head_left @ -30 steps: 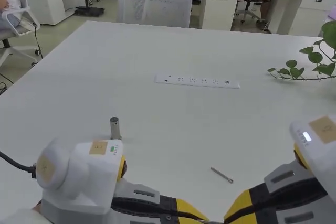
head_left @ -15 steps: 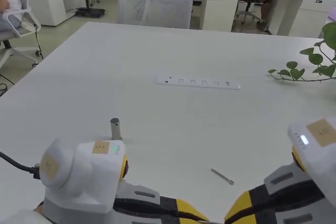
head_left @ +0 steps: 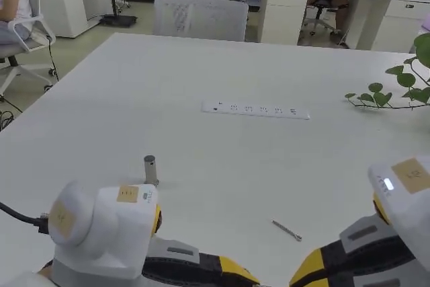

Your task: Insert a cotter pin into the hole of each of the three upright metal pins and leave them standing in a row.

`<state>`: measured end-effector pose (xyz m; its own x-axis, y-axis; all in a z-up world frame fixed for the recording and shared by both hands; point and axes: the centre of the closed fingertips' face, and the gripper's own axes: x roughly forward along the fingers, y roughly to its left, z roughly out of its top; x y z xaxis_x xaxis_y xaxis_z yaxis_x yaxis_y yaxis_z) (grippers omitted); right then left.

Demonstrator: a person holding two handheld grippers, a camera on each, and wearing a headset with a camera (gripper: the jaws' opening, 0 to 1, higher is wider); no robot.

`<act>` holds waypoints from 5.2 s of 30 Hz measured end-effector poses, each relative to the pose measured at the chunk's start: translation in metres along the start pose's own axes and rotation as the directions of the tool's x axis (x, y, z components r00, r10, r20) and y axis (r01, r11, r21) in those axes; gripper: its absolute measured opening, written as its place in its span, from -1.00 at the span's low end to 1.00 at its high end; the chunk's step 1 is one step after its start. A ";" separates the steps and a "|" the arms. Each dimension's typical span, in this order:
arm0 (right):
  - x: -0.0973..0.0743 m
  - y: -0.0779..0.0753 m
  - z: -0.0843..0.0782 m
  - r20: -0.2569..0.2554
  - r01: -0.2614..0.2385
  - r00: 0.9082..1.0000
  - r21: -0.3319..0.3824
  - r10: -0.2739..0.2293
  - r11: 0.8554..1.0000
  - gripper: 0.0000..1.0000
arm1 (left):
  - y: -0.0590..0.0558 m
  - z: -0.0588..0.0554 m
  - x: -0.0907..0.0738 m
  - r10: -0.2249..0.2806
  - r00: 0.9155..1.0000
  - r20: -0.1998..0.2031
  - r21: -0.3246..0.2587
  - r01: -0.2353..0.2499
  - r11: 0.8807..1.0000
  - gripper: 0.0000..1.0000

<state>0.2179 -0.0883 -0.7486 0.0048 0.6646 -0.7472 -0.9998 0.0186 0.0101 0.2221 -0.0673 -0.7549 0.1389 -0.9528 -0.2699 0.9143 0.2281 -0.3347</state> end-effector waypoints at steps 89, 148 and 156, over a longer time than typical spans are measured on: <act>0.035 -0.022 -0.053 -0.124 0.263 0.963 0.269 -0.238 0.926 -0.94 | 0.064 -0.057 0.011 0.264 0.960 -0.096 0.123 -0.252 0.960 -0.52; 0.048 -0.027 -0.045 -0.148 0.261 0.963 0.297 -0.226 0.919 -0.95 | 0.065 -0.065 0.016 0.271 0.952 -0.141 0.165 -0.248 0.955 -0.79; 0.049 -0.028 -0.045 -0.167 0.263 0.960 0.271 -0.224 0.926 -0.95 | 0.065 -0.065 0.016 0.273 0.951 -0.145 0.162 -0.249 0.955 -0.79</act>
<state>0.2451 -0.0898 -0.8151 0.2252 0.5094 -0.8305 -0.9189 0.3945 -0.0072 0.2589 -0.0550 -0.8398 0.3265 -0.8148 -0.4790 0.8999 0.4230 -0.1061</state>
